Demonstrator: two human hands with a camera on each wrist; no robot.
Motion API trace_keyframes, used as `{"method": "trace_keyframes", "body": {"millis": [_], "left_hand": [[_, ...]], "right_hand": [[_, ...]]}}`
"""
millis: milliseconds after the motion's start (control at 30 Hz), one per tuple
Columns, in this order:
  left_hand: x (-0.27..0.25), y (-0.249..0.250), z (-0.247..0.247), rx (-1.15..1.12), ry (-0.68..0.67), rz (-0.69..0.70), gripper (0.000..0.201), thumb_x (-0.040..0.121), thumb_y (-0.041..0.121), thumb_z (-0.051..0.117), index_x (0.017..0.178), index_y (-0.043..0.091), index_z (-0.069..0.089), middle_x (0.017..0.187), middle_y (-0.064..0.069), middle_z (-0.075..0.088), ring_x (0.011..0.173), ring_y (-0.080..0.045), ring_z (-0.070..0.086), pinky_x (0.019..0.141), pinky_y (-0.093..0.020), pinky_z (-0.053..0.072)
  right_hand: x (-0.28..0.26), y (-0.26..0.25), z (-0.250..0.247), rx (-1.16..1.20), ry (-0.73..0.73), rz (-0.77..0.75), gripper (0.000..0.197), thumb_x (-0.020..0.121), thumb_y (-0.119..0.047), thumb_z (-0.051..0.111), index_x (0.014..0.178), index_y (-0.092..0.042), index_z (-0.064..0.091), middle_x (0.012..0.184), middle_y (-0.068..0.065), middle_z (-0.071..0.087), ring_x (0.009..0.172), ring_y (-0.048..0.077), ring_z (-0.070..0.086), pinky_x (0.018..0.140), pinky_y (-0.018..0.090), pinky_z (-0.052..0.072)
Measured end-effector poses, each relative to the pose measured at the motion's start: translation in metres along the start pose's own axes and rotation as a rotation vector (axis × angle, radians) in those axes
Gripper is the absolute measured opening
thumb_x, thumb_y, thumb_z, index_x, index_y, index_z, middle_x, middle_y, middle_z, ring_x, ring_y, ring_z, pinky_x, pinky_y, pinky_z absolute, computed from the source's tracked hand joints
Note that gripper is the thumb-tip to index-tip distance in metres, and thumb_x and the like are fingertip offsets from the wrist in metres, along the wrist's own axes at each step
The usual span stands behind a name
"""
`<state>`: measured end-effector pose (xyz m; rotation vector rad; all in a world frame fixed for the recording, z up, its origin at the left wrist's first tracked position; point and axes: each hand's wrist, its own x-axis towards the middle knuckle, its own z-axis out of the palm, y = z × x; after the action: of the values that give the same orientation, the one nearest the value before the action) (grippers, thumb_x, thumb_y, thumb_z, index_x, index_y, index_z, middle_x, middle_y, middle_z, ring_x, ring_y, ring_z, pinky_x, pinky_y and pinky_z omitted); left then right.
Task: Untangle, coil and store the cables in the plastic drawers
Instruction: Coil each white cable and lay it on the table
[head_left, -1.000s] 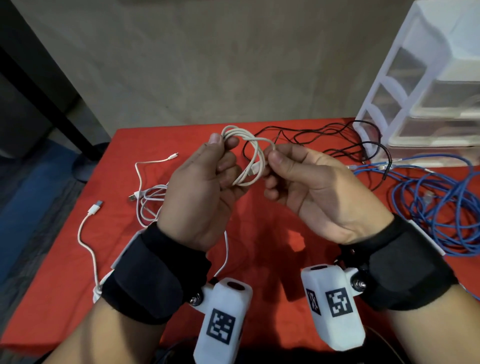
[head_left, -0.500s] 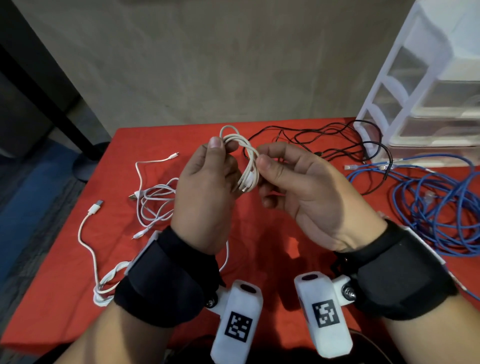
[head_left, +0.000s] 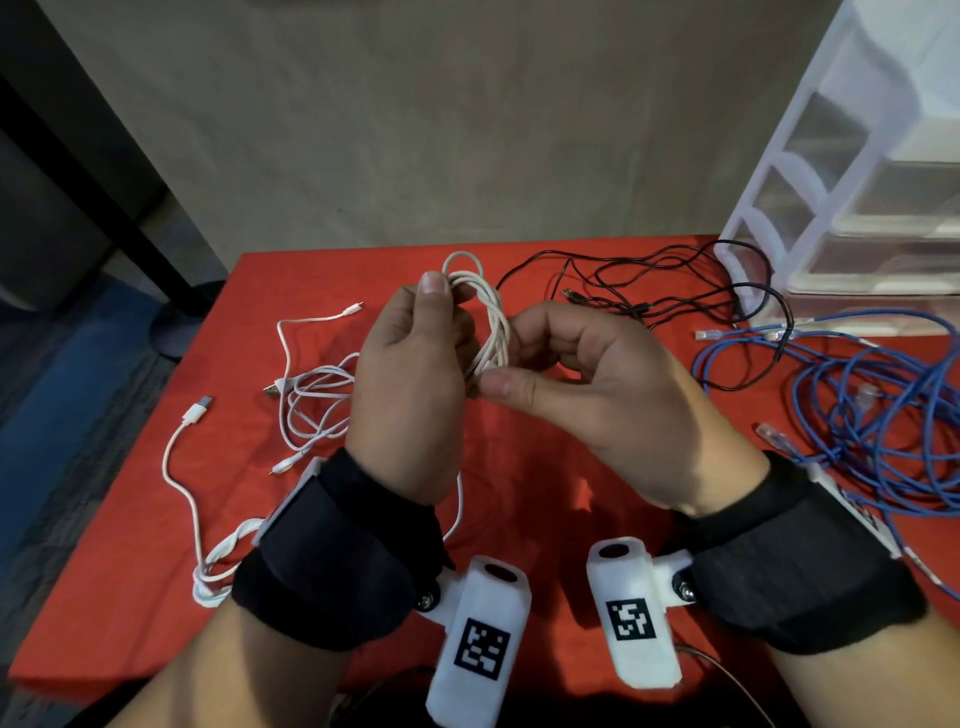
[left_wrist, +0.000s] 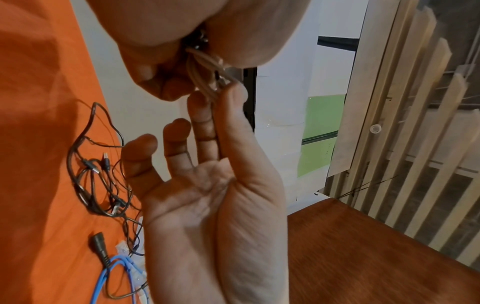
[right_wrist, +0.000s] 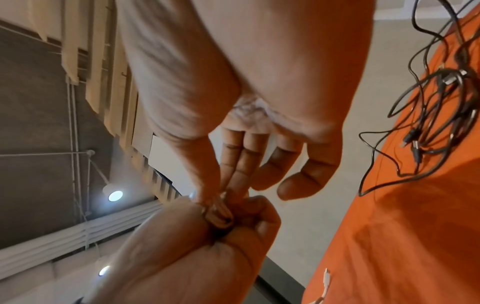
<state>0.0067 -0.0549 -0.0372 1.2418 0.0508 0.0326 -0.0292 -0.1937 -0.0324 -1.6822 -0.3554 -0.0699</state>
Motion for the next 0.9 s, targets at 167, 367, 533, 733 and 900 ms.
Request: {"method": "trace_keyframes", "body": {"millis": [167, 367, 533, 733, 900], "left_hand": [[-0.003, 0.000, 0.000, 0.068, -0.041, 0.013, 0.032, 0.109, 0.033, 0.044, 0.092, 0.010, 0.059, 0.077, -0.011, 0.044, 0.065, -0.018, 0.043, 0.063, -0.036, 0.039], [0.002, 0.001, 0.002, 0.028, -0.052, 0.043, 0.027, 0.110, 0.025, 0.041, 0.098, 0.008, 0.058, 0.062, 0.003, 0.037, 0.056, -0.011, 0.032, 0.053, -0.030, 0.029], [-0.003, -0.003, 0.003, 0.172, -0.075, 0.190, 0.024, 0.109, 0.024, 0.042, 0.097, 0.010, 0.057, 0.066, 0.003, 0.047, 0.063, -0.014, 0.045, 0.060, -0.031, 0.044], [-0.004, 0.005, 0.004, 0.106, -0.127, 0.169, 0.024, 0.110, 0.018, 0.039, 0.094, 0.006, 0.053, 0.059, 0.009, 0.039, 0.054, -0.008, 0.035, 0.053, -0.022, 0.034], [-0.002, 0.003, 0.001, 0.103, -0.171, 0.139, 0.024, 0.110, 0.021, 0.040, 0.100, 0.004, 0.054, 0.062, 0.007, 0.042, 0.056, -0.011, 0.037, 0.057, -0.027, 0.035]], "right_hand": [[0.001, 0.001, -0.008, 0.021, -0.080, 0.034, 0.004, 0.090, -0.015, 0.074, 0.086, -0.015, 0.074, 0.088, 0.006, 0.075, 0.084, 0.015, 0.063, 0.083, 0.032, 0.047], [0.001, 0.004, -0.007, 0.137, 0.016, 0.141, 0.023, 0.091, -0.026, 0.059, 0.099, -0.005, 0.062, 0.085, 0.011, 0.069, 0.082, 0.022, 0.055, 0.072, 0.037, 0.043], [0.002, 0.009, 0.009, -0.048, 0.100, 0.105, 0.028, 0.093, -0.036, 0.064, 0.096, -0.008, 0.063, 0.080, 0.017, 0.063, 0.071, 0.026, 0.054, 0.067, 0.047, 0.047], [0.004, 0.009, -0.005, 0.048, 0.062, 0.143, 0.013, 0.102, 0.000, 0.054, 0.099, 0.004, 0.066, 0.084, 0.021, 0.070, 0.063, 0.020, 0.062, 0.060, 0.030, 0.055], [0.004, 0.009, -0.005, 0.089, 0.080, 0.145, 0.015, 0.101, -0.007, 0.058, 0.102, 0.005, 0.068, 0.093, 0.023, 0.073, 0.066, 0.019, 0.064, 0.063, 0.035, 0.057]]}}
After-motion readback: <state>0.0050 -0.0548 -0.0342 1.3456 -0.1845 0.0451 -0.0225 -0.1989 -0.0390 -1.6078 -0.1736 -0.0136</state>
